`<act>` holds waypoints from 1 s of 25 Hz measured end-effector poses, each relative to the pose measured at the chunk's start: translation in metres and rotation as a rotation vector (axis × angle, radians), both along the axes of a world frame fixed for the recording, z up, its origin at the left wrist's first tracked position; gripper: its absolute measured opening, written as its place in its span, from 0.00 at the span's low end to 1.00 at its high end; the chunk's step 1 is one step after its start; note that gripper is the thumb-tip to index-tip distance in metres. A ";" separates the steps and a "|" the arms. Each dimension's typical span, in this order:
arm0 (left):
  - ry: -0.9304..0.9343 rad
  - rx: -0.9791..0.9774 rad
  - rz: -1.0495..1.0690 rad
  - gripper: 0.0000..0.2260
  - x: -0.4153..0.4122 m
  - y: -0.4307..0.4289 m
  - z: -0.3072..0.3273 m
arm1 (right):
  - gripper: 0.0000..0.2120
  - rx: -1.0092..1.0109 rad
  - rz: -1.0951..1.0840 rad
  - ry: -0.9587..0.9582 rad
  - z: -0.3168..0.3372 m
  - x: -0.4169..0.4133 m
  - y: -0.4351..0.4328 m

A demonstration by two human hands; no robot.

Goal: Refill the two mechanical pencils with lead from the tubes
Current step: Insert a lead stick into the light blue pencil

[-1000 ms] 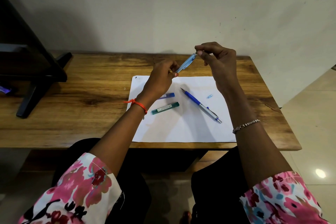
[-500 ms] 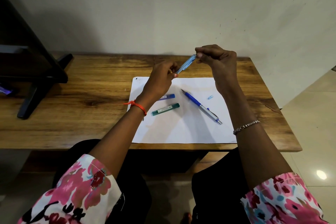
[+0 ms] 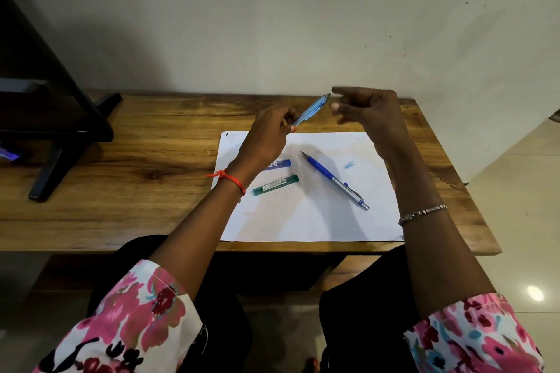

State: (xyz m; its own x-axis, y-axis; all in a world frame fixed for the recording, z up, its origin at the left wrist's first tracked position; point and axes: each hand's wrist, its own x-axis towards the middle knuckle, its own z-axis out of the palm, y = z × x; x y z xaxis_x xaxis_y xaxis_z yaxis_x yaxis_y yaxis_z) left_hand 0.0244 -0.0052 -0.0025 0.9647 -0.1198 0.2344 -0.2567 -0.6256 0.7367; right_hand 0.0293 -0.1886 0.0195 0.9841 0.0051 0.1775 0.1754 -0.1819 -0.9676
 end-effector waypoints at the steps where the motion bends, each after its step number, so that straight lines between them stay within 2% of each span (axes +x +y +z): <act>1: 0.000 0.001 0.000 0.07 0.000 0.001 0.000 | 0.15 -0.186 0.022 0.081 0.001 -0.001 -0.007; 3: -0.001 0.007 0.003 0.07 0.001 0.002 -0.001 | 0.14 -0.651 0.111 0.259 -0.002 -0.004 -0.022; 5: -0.001 0.004 0.004 0.07 0.002 0.003 -0.001 | 0.13 -0.906 0.186 0.375 -0.004 -0.007 -0.030; 11: -0.004 0.004 -0.002 0.07 0.000 0.002 0.000 | 0.07 -0.960 0.207 0.376 -0.010 -0.004 -0.020; 13: -0.004 -0.003 -0.005 0.07 0.000 0.002 -0.001 | 0.05 -0.807 0.140 0.247 -0.007 -0.003 -0.018; 17: -0.009 -0.015 -0.015 0.06 0.001 0.002 -0.001 | 0.03 0.117 -0.080 -0.107 0.010 -0.010 -0.006; 18: -0.008 -0.010 -0.015 0.06 0.001 0.001 0.000 | 0.04 0.253 -0.106 -0.155 0.010 -0.010 -0.003; 20: 0.000 0.007 -0.014 0.06 0.001 0.000 0.000 | 0.05 0.323 -0.140 -0.190 0.008 -0.009 0.002; 25: 0.008 0.008 -0.017 0.07 0.001 0.000 0.001 | 0.05 0.222 -0.128 -0.216 0.003 -0.006 0.009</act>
State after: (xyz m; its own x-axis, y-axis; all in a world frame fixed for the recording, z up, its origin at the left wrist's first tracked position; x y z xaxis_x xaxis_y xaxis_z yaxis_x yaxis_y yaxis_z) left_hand 0.0250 -0.0051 -0.0020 0.9645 -0.1379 0.2254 -0.2611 -0.6273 0.7336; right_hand 0.0234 -0.1799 0.0228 0.9138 -0.1788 0.3648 0.3700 -0.0043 -0.9290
